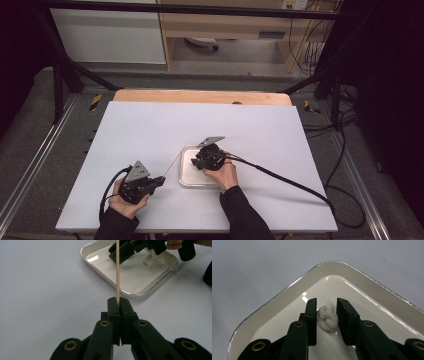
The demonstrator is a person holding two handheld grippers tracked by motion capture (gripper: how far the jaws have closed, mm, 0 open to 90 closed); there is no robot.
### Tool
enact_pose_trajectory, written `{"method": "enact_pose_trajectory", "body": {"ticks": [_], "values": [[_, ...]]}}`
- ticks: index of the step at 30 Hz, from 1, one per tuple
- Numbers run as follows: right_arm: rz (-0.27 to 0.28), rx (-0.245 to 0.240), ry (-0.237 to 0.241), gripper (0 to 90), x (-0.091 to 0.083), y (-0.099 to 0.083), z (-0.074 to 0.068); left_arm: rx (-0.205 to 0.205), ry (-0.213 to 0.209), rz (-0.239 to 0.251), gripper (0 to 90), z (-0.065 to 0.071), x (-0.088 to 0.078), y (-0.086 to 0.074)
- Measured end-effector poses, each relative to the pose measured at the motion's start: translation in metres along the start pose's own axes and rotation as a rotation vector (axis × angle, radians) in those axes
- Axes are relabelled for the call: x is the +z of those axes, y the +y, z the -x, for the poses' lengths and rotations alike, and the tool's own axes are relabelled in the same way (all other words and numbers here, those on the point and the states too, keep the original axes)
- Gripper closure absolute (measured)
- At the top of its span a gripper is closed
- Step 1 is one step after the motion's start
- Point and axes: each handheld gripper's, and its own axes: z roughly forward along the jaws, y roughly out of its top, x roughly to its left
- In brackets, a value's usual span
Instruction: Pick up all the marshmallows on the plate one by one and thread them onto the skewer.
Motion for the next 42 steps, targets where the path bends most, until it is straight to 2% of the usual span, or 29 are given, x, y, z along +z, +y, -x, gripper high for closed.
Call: {"method": "enact_pose_trajectory", "body": {"ticks": [10,20,27,30,37,42], "values": [[0.076,-0.007,0.057,74.4,-0.036,0.012,0.0,0.004,-0.005,0.014,88.9,0.003,-0.001,0.001],[0.176,0.028,0.107,75.5,-0.075,0.016,0.007,0.023,-0.017,0.028,88.8,0.01,0.0,0.003],[0.257,0.058,0.17,75.5,-0.098,0.022,0.008,0.032,-0.03,0.043,88.9,0.014,0.002,0.004],[0.289,0.079,0.203,75.4,-0.104,0.025,0.008,0.039,-0.033,0.051,88.8,0.017,0.002,0.005],[0.324,0.112,0.265,75.2,-0.107,0.027,0.007,0.058,-0.045,0.064,88.9,0.024,0.006,0.006],[0.337,0.123,0.284,75.1,-0.108,0.028,0.008,0.066,-0.048,0.072,88.8,0.026,0.007,0.006]]}}
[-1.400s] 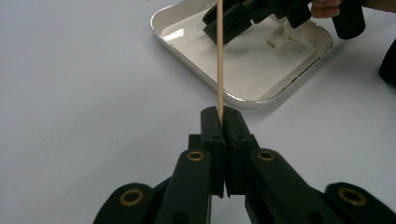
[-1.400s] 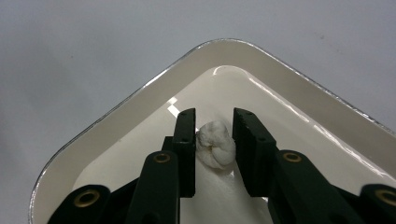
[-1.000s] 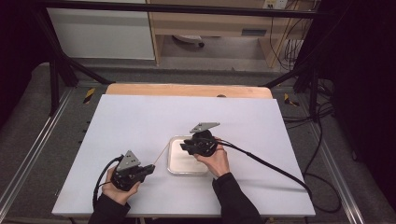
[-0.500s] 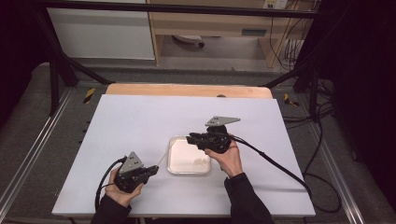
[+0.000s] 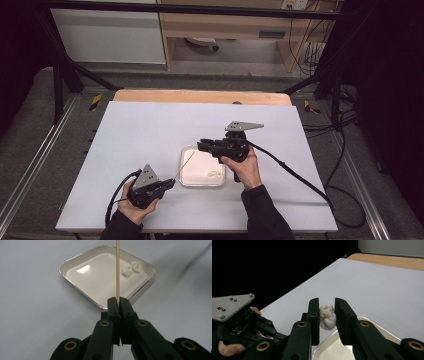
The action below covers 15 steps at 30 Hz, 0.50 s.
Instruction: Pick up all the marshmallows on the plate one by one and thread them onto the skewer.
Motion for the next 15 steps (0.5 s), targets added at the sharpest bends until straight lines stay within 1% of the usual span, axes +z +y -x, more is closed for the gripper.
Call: {"method": "enact_pose_trajectory", "body": {"ticks": [8,15], "values": [[0.009,0.023,0.031,75.2,0.003,-0.0011,0.0004,0.005,-0.002,0.012,88.9,0.002,-0.0004,0.0007],[0.001,0.034,0.044,75.3,0.0061,-0.0034,0.0005,0.01,0.0,0.021,88.9,0.0028,-0.001,0.0007]]}}
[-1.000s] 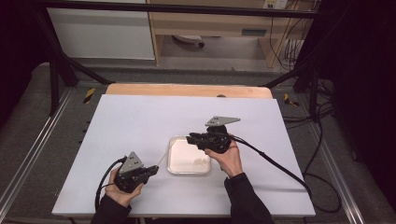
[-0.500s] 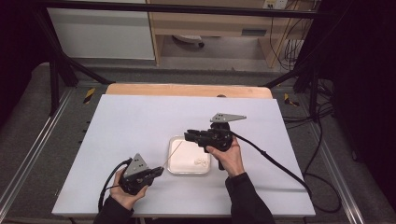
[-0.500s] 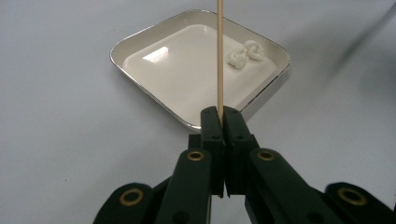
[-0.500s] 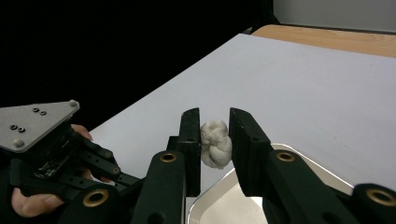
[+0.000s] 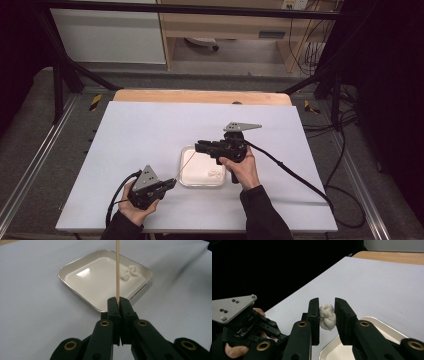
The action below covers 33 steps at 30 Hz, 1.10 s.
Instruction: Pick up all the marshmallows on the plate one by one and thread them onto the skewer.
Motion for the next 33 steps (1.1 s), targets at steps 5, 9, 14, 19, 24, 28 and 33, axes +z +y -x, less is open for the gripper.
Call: {"method": "enact_pose_trajectory", "body": {"ticks": [5,9,14,19,24,28,33], "values": [[0.001,0.016,0.015,76.1,0.0015,-0.001,0.0001,0.004,0.002,0.011,88.9,0.0004,-0.0001,-0.0008],[0.003,0.03,0.04,77.1,0.0026,-0.0016,-0.0001,0.011,-0.001,0.015,88.9,0.0002,-0.0001,-0.0017],[0.0,0.041,0.074,78.6,0.0027,-0.0019,-0.0003,0.007,-0.012,0.023,89.0,0.001,0.0009,-0.0021],[0.0,0.042,0.09,79.8,0.0035,-0.004,-0.0022,0.008,-0.008,0.021,89.0,0.0003,0.0004,-0.003],[0.009,0.048,0.107,80.4,0.0044,-0.0057,-0.0035,0.016,-0.002,0.036,89.1,0.0014,-0.0002,-0.0031],[0.021,0.055,0.131,80.5,0.0049,-0.007,-0.0052,0.024,-0.002,0.04,89.2,0.0029,-0.0007,-0.0032],[0.021,0.063,0.152,80.9,0.0046,-0.0087,-0.0053,0.031,0.0,0.038,89.2,0.0036,-0.0001,-0.0028]]}}
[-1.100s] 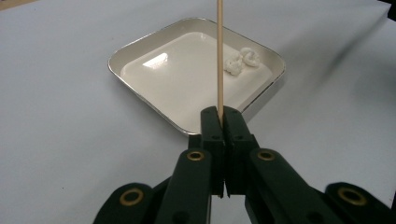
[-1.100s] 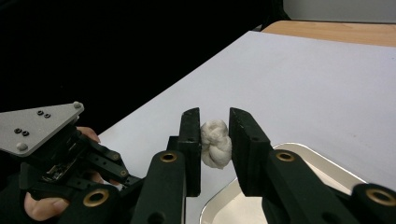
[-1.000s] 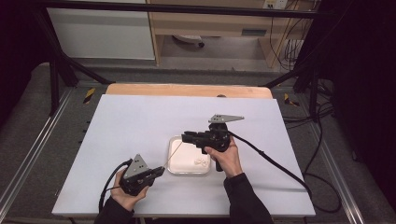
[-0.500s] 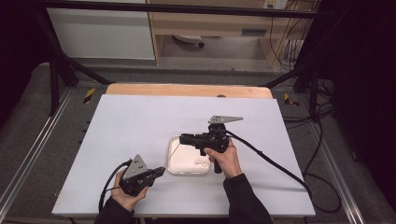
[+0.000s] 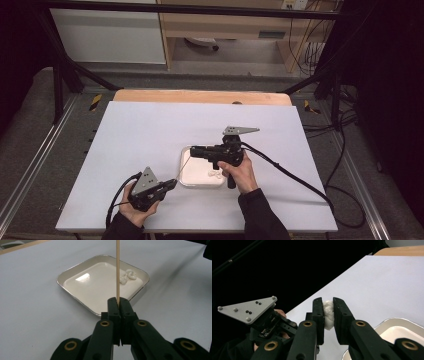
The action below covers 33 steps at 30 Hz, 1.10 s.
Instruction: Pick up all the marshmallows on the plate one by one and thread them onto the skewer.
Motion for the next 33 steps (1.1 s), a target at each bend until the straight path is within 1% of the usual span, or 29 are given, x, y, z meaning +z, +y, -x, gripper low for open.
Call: {"method": "enact_pose_trajectory", "body": {"ticks": [3,7,8,14,18,21,25,30,31,33], "values": [[-0.01,-0.001,0.0,81.0,0.0,-0.001,-0.001,-0.007,0.003,-0.001,89.2,0.0,0.001,0.0],[-0.006,0.002,0.005,81.0,0.0,-0.004,0.0,-0.007,-0.003,-0.007,89.2,0.0,0.001,0.0],[-0.008,-0.002,0.002,81.0,0.0,-0.005,0.0,-0.01,0.001,-0.006,89.2,0.001,0.002,0.0],[-0.013,-0.013,0.004,81.2,0.001,-0.007,-0.002,-0.004,0.003,-0.007,89.2,0.002,0.003,-0.001],[-0.016,-0.024,0.006,81.3,0.001,-0.009,-0.003,0.004,-0.003,-0.017,89.2,0.005,0.005,0.0],[-0.021,-0.032,0.011,81.4,0.0,-0.01,-0.005,0.002,0.0,-0.018,89.2,0.005,0.005,0.0],[-0.036,-0.044,-0.01,81.3,0.0,-0.011,-0.006,0.004,0.006,-0.021,89.3,0.005,0.005,0.0],[-0.044,-0.059,-0.016,81.3,0.001,-0.013,-0.006,0.015,0.01,-0.031,89.3,0.007,0.005,0.0],[-0.047,-0.061,-0.024,81.2,0.001,-0.013,-0.006,0.01,0.006,-0.033,89.4,0.007,0.005,0.0],[-0.047,-0.064,-0.02,81.2,0.001,-0.014,-0.006,0.01,0.01,-0.032,89.4,0.007,0.005,0.001]]}}
